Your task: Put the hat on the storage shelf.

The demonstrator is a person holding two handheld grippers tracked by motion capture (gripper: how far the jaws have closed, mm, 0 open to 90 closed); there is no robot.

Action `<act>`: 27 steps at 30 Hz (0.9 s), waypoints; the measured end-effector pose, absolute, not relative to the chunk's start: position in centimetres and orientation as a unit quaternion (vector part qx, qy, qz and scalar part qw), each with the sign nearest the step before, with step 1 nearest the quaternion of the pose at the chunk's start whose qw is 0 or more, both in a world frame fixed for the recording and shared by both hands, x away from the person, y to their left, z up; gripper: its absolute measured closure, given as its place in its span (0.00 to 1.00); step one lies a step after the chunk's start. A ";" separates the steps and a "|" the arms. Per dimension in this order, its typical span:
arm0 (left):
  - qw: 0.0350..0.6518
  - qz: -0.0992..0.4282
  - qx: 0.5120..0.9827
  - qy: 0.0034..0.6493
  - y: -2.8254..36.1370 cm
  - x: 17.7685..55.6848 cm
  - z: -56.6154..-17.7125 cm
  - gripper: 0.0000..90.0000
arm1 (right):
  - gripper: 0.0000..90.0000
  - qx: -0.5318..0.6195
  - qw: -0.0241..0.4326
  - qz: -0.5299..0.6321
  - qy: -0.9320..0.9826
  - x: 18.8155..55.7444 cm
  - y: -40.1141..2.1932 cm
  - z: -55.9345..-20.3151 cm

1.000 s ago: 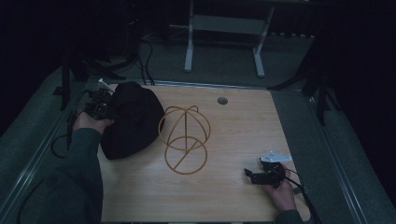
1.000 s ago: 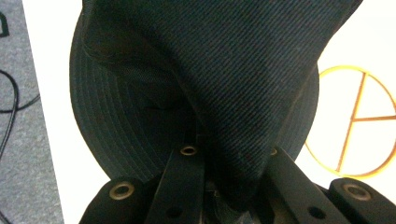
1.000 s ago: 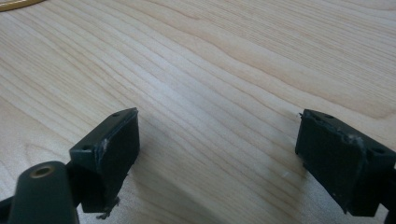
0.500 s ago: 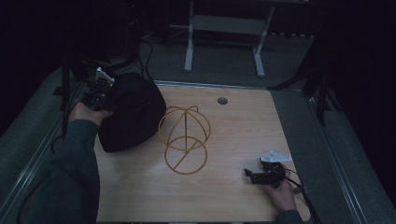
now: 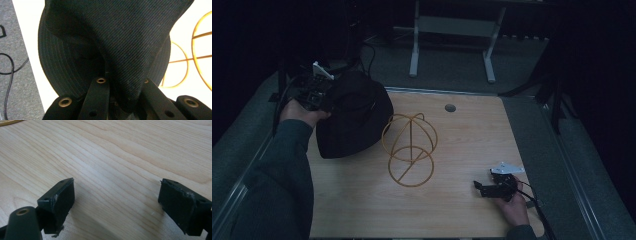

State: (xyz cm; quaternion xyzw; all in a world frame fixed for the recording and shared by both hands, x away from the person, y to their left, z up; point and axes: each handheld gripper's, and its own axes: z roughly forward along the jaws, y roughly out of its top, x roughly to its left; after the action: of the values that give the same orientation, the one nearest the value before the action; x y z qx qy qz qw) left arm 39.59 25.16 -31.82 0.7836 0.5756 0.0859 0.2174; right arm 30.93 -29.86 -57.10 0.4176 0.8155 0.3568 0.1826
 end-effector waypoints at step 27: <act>0.250 0.088 0.785 0.560 25.6 38.7 -27.0 0.98 | 0.15 0.417 0.183 0.356 0.816 30.9 -29.9 -57.1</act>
State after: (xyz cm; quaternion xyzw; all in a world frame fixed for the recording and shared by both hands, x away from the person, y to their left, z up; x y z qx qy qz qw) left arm 38.73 25.63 -27.04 0.7847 0.5604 0.0880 0.2499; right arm 30.93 -29.87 -57.09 0.4173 0.8157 0.3565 0.1827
